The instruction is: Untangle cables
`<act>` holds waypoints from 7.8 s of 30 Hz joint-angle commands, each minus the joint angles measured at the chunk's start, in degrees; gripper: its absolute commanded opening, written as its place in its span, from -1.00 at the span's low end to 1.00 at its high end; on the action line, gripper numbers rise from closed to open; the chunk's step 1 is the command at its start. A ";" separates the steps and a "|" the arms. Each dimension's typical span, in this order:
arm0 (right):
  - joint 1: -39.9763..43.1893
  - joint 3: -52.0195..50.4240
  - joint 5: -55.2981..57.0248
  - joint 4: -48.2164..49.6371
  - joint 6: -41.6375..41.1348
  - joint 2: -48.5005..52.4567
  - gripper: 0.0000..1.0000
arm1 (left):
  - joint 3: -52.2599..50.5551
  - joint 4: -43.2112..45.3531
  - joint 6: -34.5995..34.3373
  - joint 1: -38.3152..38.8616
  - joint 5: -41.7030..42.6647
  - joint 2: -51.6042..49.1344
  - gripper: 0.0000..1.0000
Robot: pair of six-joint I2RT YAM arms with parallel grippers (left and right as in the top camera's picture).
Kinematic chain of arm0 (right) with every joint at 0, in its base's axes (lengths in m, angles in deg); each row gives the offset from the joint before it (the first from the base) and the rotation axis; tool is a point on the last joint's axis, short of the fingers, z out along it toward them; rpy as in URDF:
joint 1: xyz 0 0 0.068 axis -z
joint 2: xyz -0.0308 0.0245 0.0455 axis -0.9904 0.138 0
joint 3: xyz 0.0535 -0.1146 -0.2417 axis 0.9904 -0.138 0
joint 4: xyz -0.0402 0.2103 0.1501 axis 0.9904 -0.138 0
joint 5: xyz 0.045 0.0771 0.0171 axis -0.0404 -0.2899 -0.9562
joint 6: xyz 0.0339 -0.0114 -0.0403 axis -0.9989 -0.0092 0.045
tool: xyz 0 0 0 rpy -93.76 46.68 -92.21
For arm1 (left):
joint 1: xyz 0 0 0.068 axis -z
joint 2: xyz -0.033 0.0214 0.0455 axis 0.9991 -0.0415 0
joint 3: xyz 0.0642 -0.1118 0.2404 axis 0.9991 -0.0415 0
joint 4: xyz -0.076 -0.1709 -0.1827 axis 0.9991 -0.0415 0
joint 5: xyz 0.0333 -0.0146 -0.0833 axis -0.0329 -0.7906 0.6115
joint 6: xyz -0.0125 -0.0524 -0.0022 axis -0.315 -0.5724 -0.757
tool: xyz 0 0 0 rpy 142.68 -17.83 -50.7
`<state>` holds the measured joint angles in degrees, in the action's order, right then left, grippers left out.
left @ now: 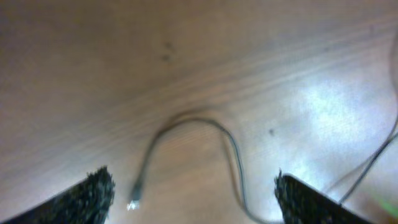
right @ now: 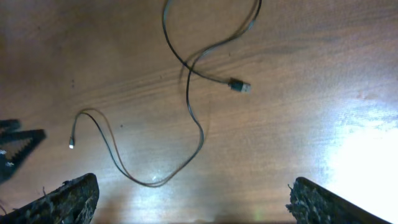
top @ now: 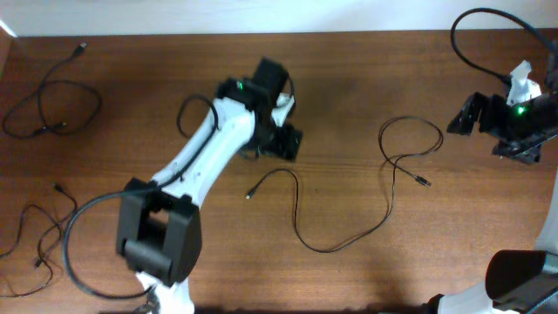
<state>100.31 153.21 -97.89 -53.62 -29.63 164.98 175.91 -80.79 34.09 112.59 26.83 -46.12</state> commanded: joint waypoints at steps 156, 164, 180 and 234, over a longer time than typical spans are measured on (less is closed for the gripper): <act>-25.00 -8.13 -0.55 19.26 -16.48 7.87 0.85 | -4.44 50.42 -31.91 -1.70 -10.32 -15.82 0.42; -25.00 -8.13 -0.52 19.26 -15.61 7.87 0.85 | -4.44 51.28 -31.91 -1.70 -10.14 -18.36 -0.10; -25.00 -8.13 -0.52 19.26 -15.15 7.87 0.84 | -2.16 42.60 -2.12 -12.92 -10.14 10.82 -1.00; -25.03 -8.13 -0.55 18.40 -15.17 7.87 0.85 | 35.08 63.73 35.28 -59.30 -21.24 18.01 -1.00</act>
<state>75.28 145.30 -98.94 -35.17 -45.41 173.09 210.48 -13.51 66.42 53.51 6.50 -26.49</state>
